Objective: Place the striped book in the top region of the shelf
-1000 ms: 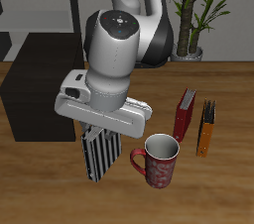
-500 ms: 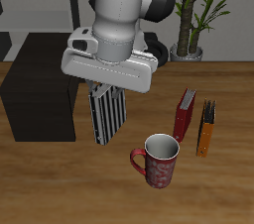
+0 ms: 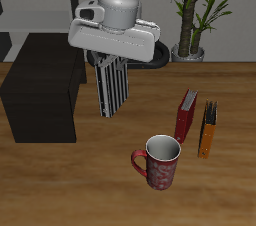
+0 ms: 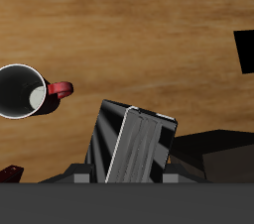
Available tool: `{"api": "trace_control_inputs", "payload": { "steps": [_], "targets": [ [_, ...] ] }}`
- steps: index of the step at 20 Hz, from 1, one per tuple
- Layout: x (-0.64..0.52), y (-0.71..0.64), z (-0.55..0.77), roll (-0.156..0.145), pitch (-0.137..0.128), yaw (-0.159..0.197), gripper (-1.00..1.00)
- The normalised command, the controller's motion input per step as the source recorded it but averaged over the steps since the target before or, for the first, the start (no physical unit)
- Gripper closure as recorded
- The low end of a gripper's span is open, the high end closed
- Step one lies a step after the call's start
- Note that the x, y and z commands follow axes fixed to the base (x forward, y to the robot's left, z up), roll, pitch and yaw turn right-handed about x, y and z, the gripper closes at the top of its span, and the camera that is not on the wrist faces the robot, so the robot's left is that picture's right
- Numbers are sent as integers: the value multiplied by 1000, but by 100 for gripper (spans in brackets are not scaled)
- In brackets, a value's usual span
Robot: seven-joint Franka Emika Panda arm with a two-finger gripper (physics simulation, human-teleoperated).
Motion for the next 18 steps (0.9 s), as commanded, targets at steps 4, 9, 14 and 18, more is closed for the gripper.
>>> {"api": "trace_control_inputs", "payload": {
  "steps": [4,9,14,18],
  "targets": [
    [-401,32,95,18,-27,13,100],
    [-362,132,-63,-4,21,18,100],
    [-416,160,-2,-15,0,46,100],
    [-267,-5,-7,-25,6,30,100]
  ]
}}
